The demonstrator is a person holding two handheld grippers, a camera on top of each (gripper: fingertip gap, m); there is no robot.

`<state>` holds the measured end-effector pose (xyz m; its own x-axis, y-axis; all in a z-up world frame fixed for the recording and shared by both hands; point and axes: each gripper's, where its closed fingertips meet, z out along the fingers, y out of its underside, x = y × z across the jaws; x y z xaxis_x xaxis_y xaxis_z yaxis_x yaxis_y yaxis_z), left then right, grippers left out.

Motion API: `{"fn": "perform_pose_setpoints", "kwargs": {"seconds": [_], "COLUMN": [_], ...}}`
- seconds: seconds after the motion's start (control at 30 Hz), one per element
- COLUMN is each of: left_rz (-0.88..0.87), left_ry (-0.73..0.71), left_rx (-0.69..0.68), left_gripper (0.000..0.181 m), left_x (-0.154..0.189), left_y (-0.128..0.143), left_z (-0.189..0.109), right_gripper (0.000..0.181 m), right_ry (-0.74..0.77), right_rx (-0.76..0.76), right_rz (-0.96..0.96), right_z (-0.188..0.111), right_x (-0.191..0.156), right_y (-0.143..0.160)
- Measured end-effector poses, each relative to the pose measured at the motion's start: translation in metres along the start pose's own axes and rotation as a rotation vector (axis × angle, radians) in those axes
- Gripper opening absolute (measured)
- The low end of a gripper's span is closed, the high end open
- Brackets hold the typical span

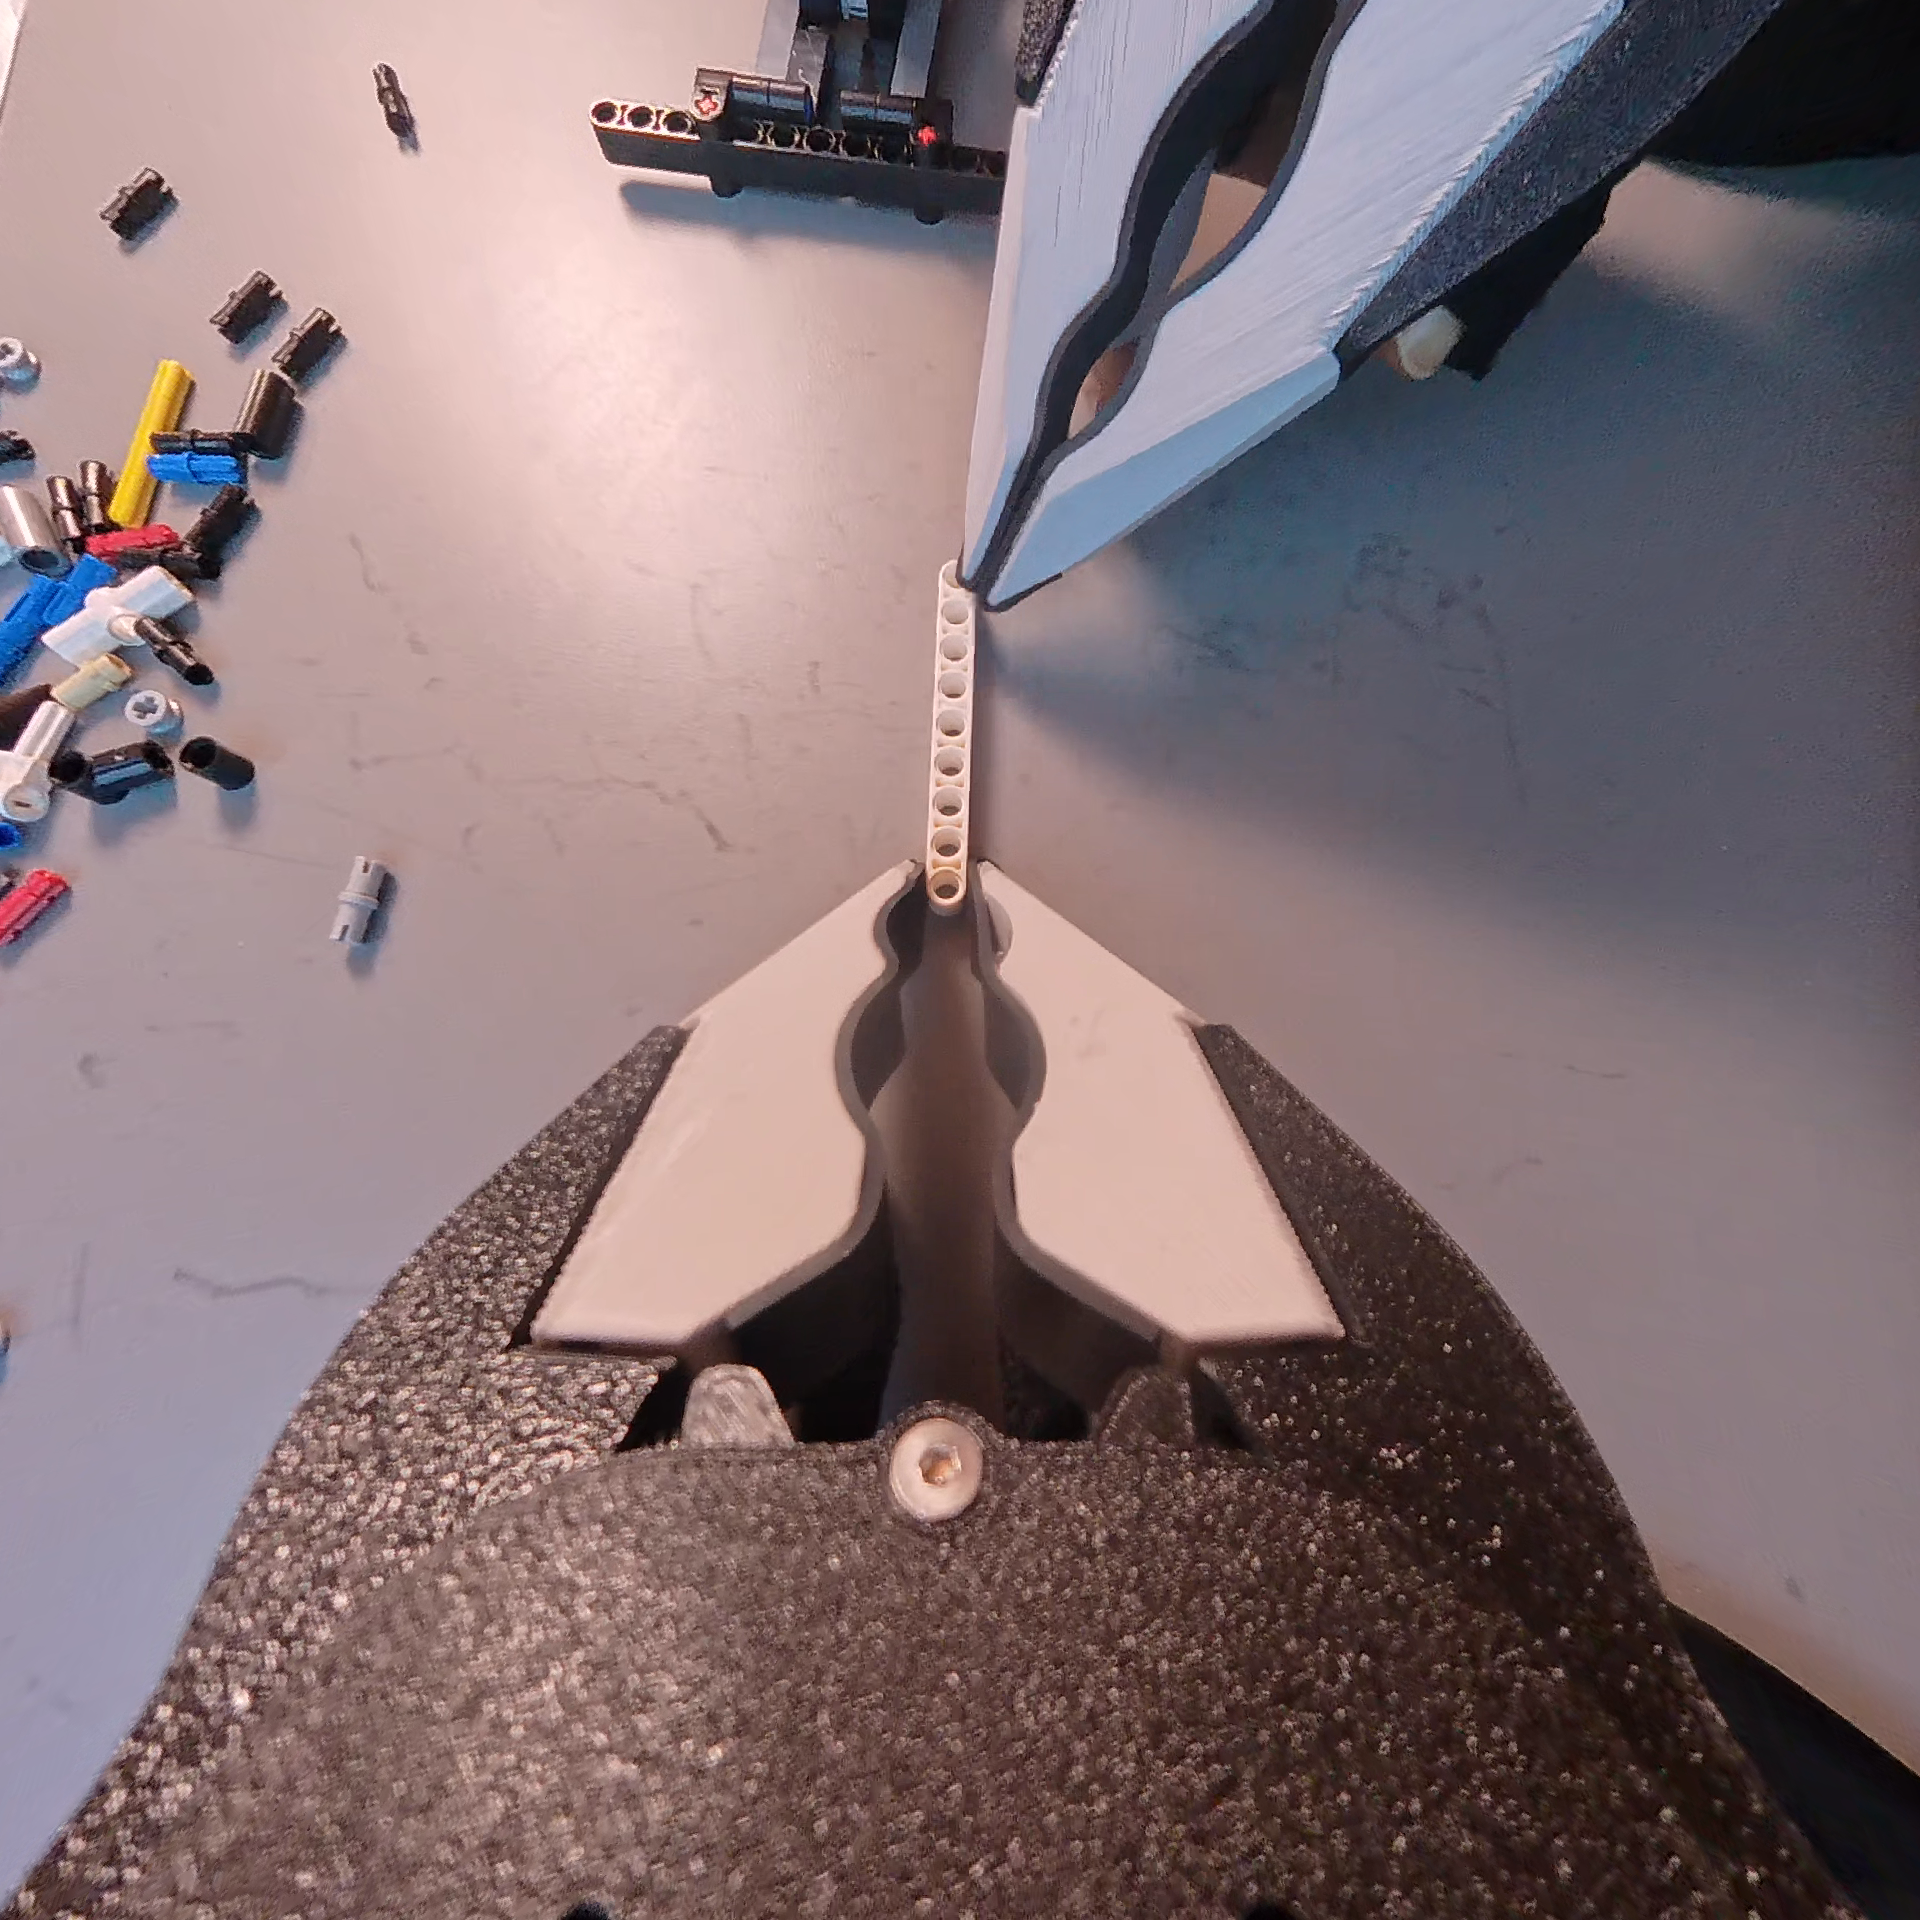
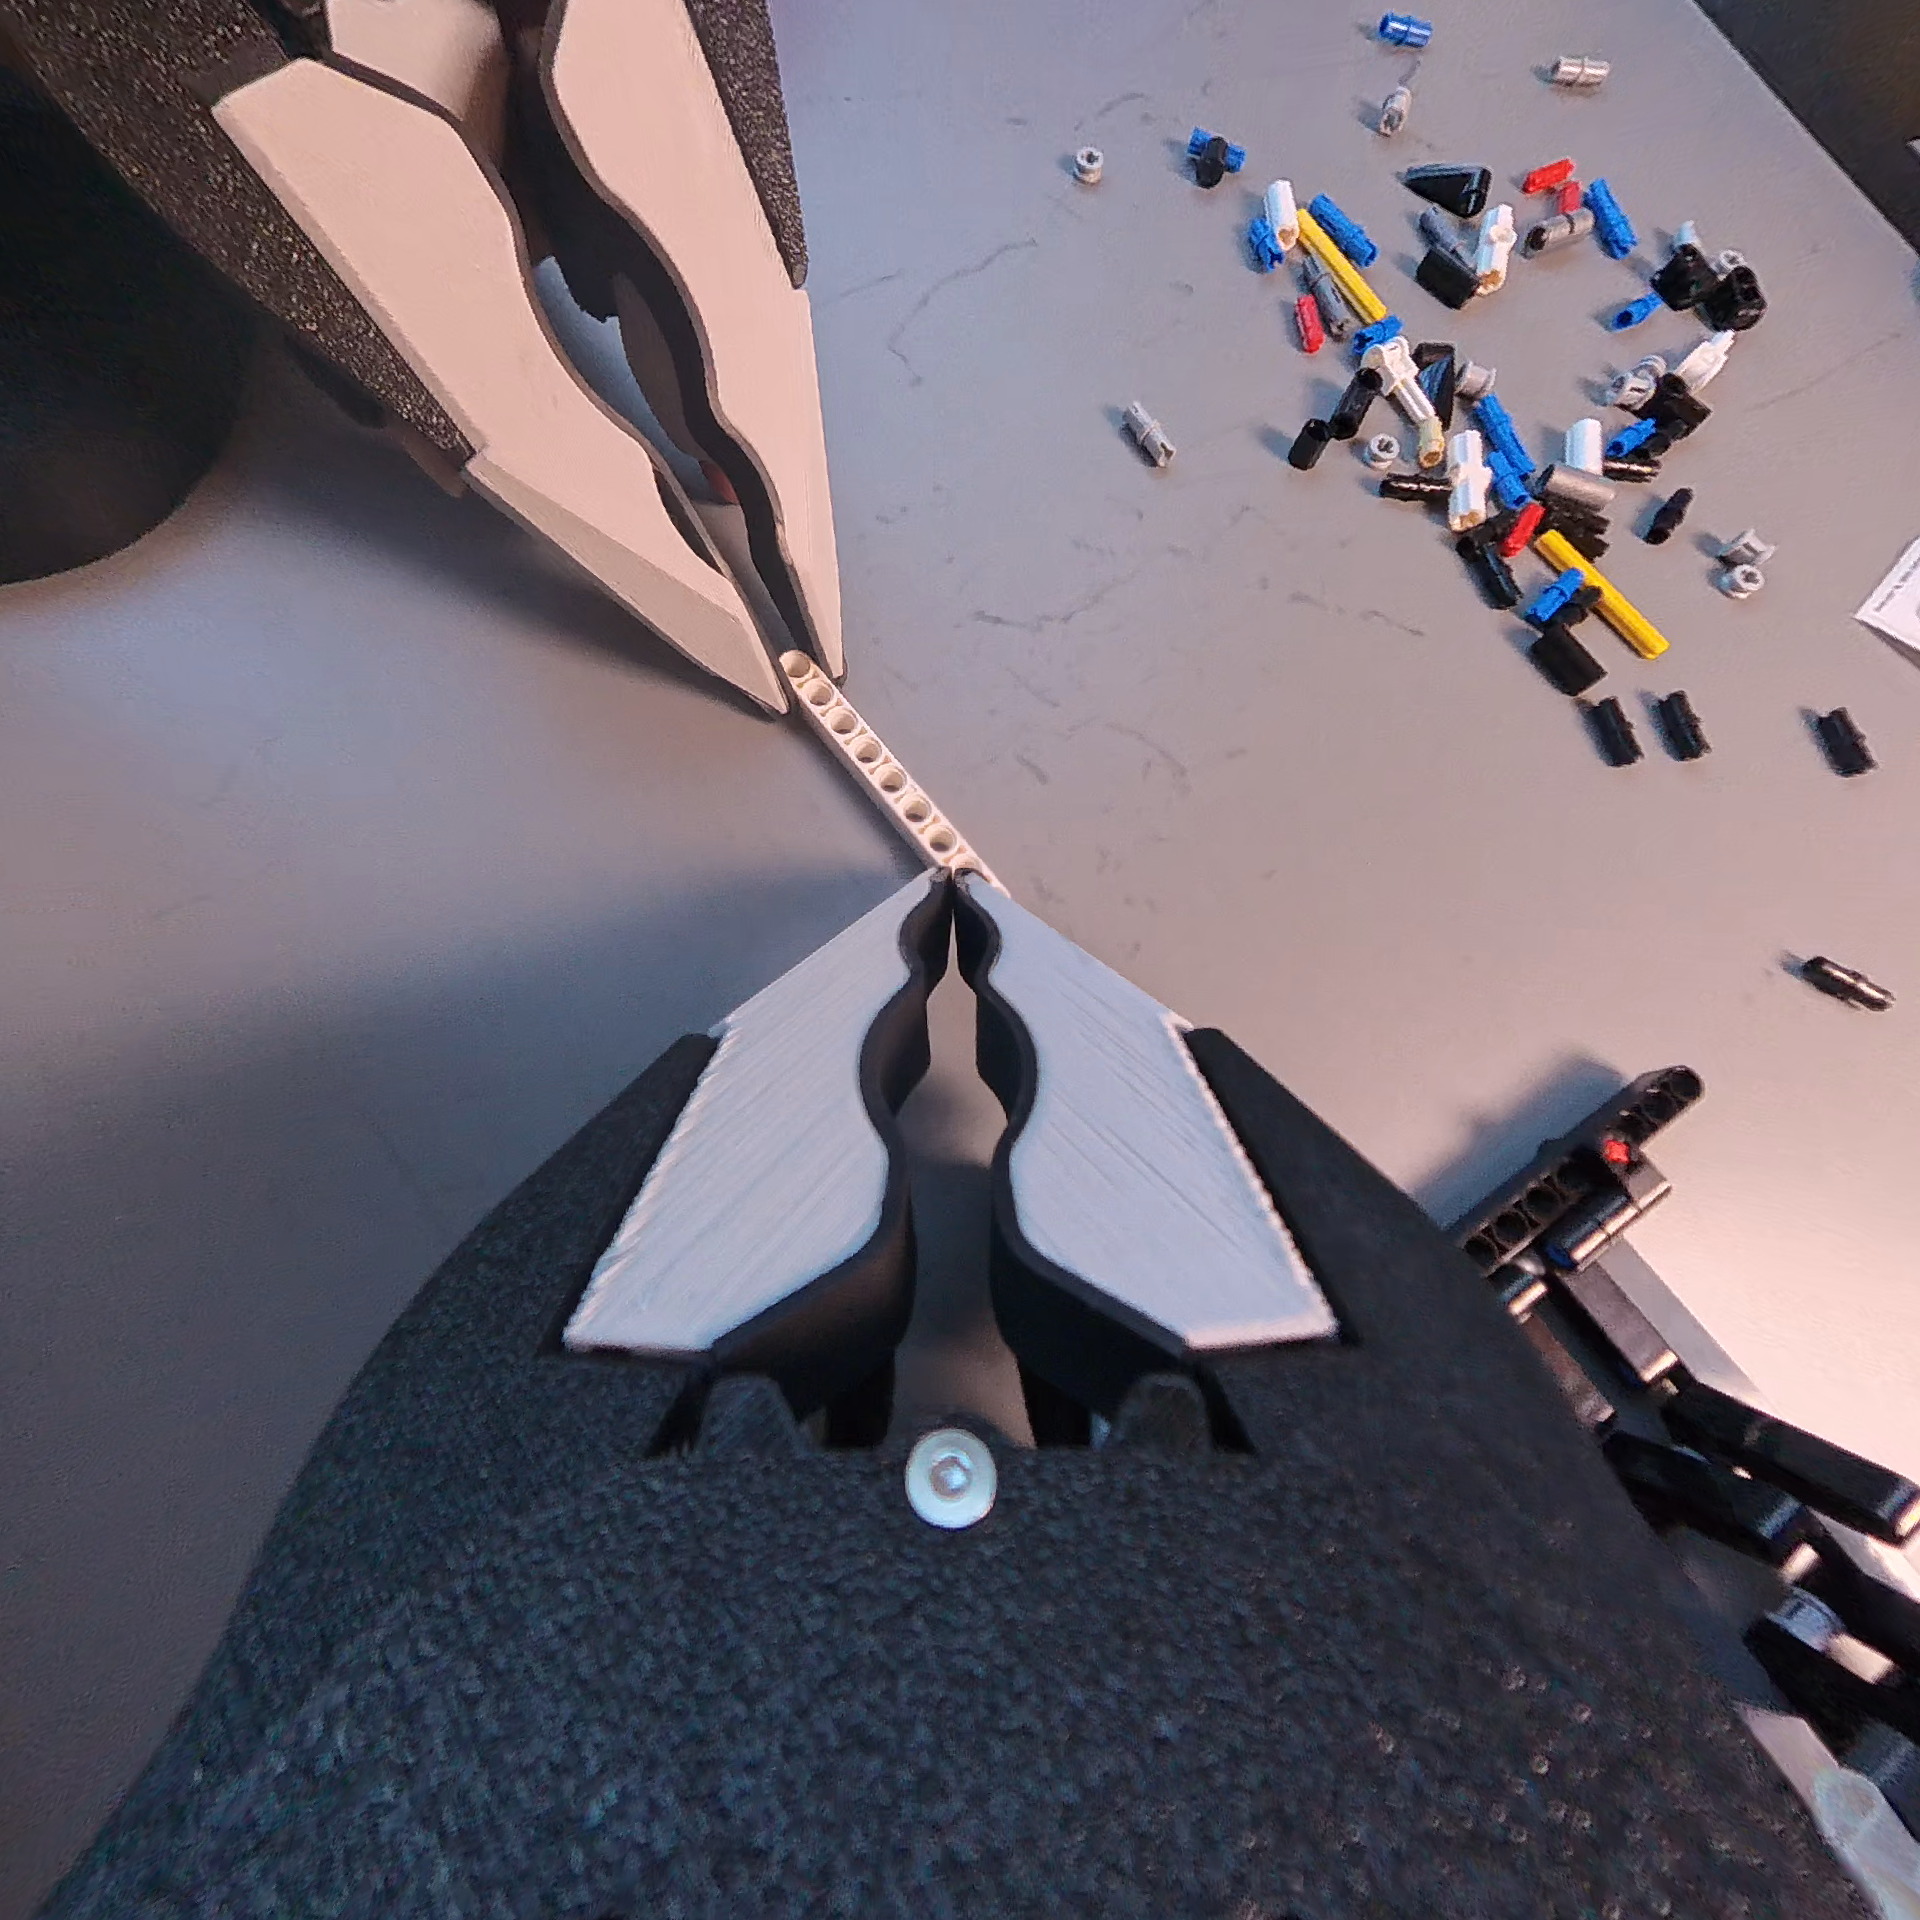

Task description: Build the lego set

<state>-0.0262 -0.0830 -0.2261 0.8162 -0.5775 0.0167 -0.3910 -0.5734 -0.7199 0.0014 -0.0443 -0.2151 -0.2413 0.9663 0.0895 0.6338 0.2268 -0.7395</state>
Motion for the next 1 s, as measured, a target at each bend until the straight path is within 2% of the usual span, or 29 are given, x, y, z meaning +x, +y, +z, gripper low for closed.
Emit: {"fn": "perform_pose_setpoints", "kwargs": {"seconds": [1.0], "left_rz": [-0.006], "left_ry": [0.010], "left_rx": [0.001], "left_gripper": [0.007], "left_x": [0.001], "left_y": [-0.001], "left_z": [0.000], "right_gripper": [0.000], "right_ry": [-0.062], "right_rx": [0.003], "right_rz": [-0.061], "right_z": [0.014], "right_x": [-0.013], "right_y": [-0.018]}}
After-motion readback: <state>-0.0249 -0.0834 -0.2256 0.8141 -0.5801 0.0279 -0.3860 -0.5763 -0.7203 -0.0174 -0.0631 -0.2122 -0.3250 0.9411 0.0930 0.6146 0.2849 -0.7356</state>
